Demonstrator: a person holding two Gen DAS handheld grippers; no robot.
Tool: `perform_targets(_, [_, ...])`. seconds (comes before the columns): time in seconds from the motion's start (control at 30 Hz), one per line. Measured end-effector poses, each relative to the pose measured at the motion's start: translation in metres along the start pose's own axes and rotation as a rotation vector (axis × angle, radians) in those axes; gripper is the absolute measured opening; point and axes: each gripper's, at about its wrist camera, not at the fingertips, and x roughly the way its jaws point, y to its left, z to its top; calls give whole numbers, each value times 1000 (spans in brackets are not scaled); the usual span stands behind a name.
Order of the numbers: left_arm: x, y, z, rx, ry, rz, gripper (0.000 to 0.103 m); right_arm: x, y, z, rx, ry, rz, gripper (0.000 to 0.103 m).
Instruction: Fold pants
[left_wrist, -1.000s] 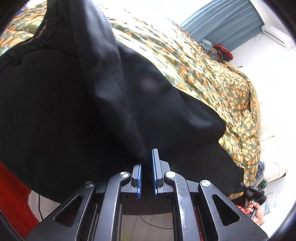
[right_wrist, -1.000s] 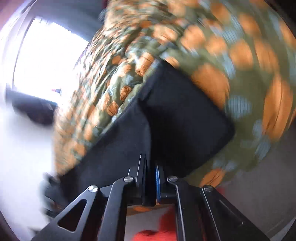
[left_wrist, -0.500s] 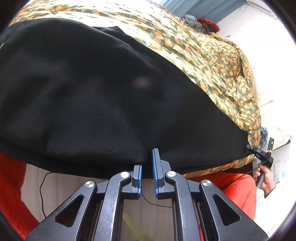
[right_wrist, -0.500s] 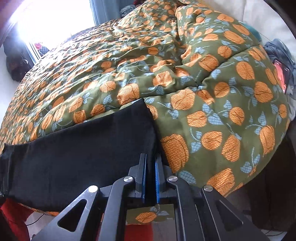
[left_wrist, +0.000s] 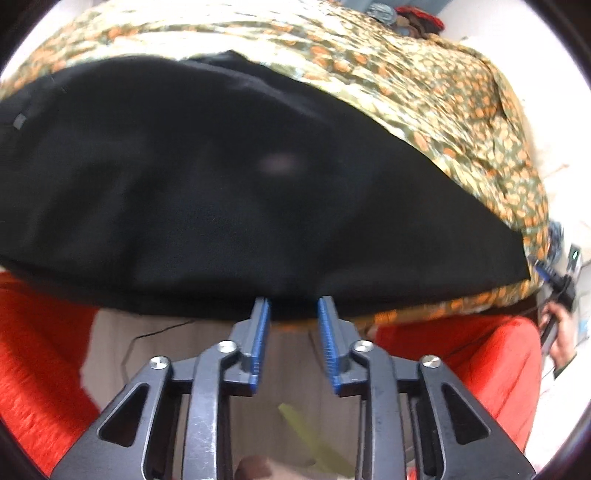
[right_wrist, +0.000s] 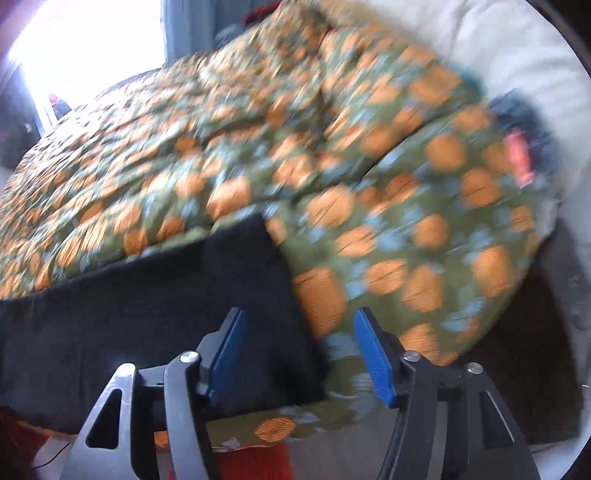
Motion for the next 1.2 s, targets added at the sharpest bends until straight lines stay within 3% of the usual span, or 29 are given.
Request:
perform_targets(0.07, [-20,-12,-10,63,-34,12,45,-26,4,-3,-5,-68,-14,65])
perform_targets(0.13, [-28,-30,-10,131,-48,0,50,-48,14,-9,-5,-129,75,72])
perform_targets(0.23, [-23,-73,3,273,-44,-60,56,-60,33,-19,-7,-176,327,74])
perform_targets(0.27, [-19,-87,11,308,-43,-80,60,-61,41,-23,-24,-199,369,74])
perform_targets(0.33, [-4,-122,32,372,-26,-116,67,-61,49,-27,-50,-219,305,74])
perform_targets(0.43, [22,-165,60,437,-5,-137,68,-68,45,-30,-6,-264,235,75])
perform_targets(0.47, [28,-177,65,464,-6,-137,68,-70,42,-31,9,-276,214,79])
perform_targets(0.57, [67,-216,90,536,-2,-72,68,-69,41,-32,13,-275,195,82])
perform_targets(0.67, [102,-241,108,527,42,-32,68,-66,39,-33,-3,-261,188,82])
perform_targets(0.83, [140,-259,87,592,117,58,68,-63,38,-33,-3,-257,194,82])
perform_targets(1.0, [121,-257,26,685,106,44,76,-56,27,-34,47,-229,228,82])
perform_targets(1.1, [112,-257,2,719,111,25,77,-45,10,-32,135,-187,298,82])
perform_targets(1.2, [111,-260,-6,752,101,30,79,-31,-33,-32,334,-134,440,82])
